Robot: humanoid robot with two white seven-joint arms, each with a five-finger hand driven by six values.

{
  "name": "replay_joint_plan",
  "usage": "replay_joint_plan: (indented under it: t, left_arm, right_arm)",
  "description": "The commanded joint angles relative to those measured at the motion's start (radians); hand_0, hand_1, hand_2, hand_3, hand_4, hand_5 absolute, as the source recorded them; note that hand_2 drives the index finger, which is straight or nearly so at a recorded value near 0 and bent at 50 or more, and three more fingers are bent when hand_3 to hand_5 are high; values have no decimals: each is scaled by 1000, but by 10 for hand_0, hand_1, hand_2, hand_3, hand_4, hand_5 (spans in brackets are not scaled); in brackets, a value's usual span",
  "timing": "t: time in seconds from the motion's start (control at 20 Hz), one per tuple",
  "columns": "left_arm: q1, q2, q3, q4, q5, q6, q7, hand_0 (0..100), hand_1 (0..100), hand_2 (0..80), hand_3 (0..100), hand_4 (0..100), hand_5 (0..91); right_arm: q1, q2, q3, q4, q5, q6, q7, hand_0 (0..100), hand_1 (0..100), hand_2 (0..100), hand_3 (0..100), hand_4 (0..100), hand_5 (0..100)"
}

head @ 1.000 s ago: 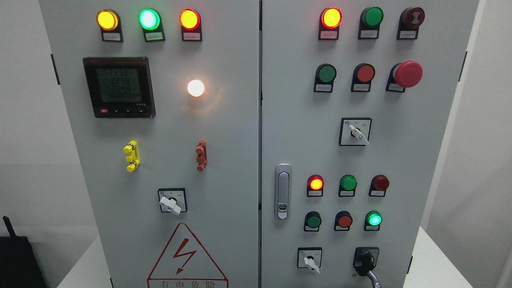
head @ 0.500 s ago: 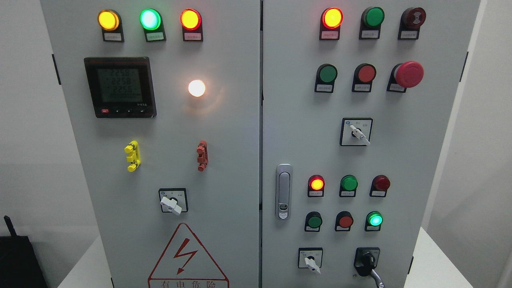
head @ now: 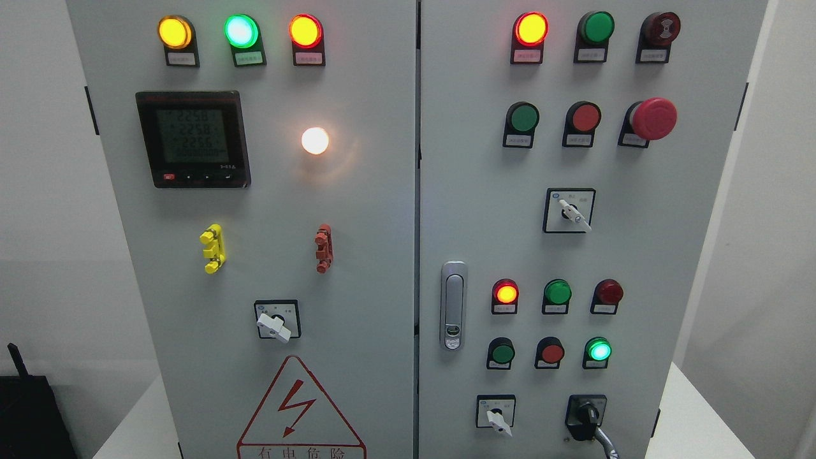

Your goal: Trip black knob to open circuit

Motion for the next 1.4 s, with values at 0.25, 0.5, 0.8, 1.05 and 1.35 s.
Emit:
replay_joint_plan:
  t: [0.25,0.5,0.8,1.05,1.35]
  left_arm:
    - [-4,-2,1,0,2,-1,0,120,389,0,0,0,0]
    - [-2,-2,1,0,2,-1,0,120,389,0,0,0,0]
    - [-2,-2,1,0,2,-1,0,120,389,0,0,0,0]
    - [-2,-2,1,0,2,0,0,120,389,0,0,0,0]
    - [-2,-2,1,0,2,-1,0,120,389,0,0,0,0]
  right_arm:
    - [-6,-14,-8,-21,-5,-18,9,792,854,0,914,961,985]
    - [-4,-14,-22,-12,-25,-20,9,794,856,0,914,960,985]
    - [-3,-14,-31,-12,-28,-20,11,796,859,0,919,959,984]
    - [7,-14,-31,-21,-31,-21,8,798,861,0,920,959,983]
    - [46,-9,-28,-50,-31,-24,0,793,859,0,919,954,983]
